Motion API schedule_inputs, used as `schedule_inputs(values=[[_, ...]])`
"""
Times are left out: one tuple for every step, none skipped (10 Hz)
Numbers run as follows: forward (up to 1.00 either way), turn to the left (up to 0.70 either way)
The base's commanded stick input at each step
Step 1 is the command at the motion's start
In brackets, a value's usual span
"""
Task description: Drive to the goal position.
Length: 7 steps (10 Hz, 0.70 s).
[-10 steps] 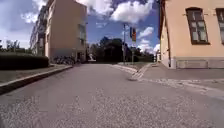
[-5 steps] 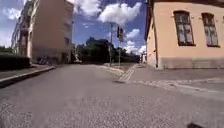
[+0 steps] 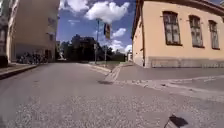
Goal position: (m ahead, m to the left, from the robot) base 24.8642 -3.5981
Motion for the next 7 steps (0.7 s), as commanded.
schedule_inputs(values=[[0.85,-0.13],[0.85,0.00],[0.85,0.00],[0.85,0.00],[0.85,0.00],[0.85,0.00],[0.85,0.00]])
